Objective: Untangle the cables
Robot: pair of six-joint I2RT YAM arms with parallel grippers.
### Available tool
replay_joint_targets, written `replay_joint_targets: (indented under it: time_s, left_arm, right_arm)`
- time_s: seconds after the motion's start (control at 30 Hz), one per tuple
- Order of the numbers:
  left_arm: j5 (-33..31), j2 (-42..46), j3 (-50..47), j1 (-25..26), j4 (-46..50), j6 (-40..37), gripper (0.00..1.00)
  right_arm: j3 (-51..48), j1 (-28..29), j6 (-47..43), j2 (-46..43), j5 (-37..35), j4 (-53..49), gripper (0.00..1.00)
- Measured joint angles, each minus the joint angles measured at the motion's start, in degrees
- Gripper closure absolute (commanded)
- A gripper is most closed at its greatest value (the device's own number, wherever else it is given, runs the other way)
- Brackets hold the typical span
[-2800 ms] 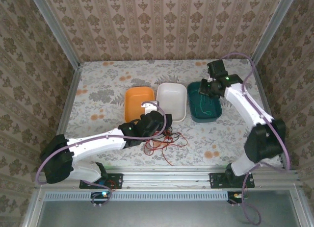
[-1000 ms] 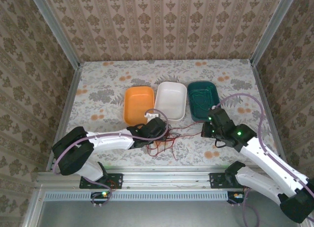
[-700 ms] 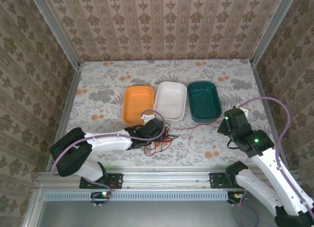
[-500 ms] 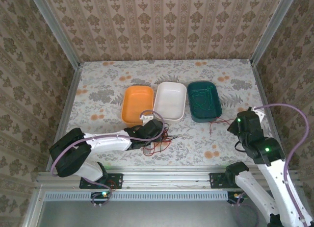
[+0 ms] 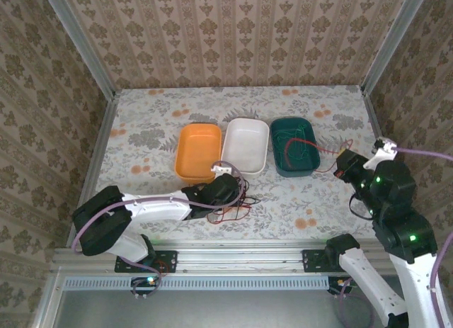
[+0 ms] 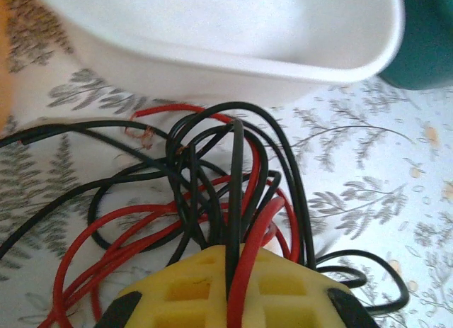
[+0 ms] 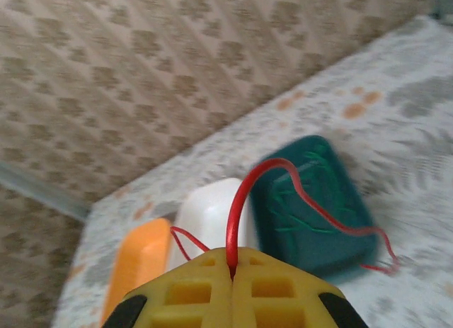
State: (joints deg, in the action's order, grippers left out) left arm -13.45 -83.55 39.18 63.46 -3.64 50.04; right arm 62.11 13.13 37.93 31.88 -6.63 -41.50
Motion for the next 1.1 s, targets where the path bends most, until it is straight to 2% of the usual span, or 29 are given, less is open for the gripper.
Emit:
replay_joint_targets:
  time_s: [0.1, 0.3, 0.37, 0.53, 0.63, 0.9, 1.1]
  left_arm:
    - [-0.1, 0.1, 0.0, 0.7, -2.0, -1.2, 0.95]
    - [-3.9, 5.7, -3.5, 1.5, -5.3, -2.2, 0.72]
    - [-6.0, 8.8, -5.5, 1.5, -6.3, -1.8, 0.63]
    - [-11.7, 15.6, -11.9, 1.9, -9.5, -0.1, 0.51]
    - [-14.6, 18.2, -14.9, 2.2, -10.8, 0.8, 0.44]
    - [-19.4, 21.7, -16.2, 3.3, -11.7, 1.3, 0.35]
    - [-21.1, 21.8, -16.2, 3.5, -11.8, 1.4, 0.34]
  right_arm:
    - [0.8, 0.0, 0.3, 4.7, 5.6, 5.9, 1.00]
    - [0.8, 2.8, 1.9, 15.4, 13.1, 16.3, 1.00]
    - [1.0, 4.8, 1.8, 18.1, 13.6, 18.7, 1.00]
    - [5.7, 10.9, -1.2, 20.6, 11.7, 20.7, 1.00]
    - [8.6, 12.0, -2.4, 20.6, 11.3, 22.6, 1.00]
    - [8.9, 12.3, -2.2, 22.2, 12.1, 24.8, 1.00]
    - [7.9, 12.3, -2.2, 30.6, 18.7, 27.7, 1.00]
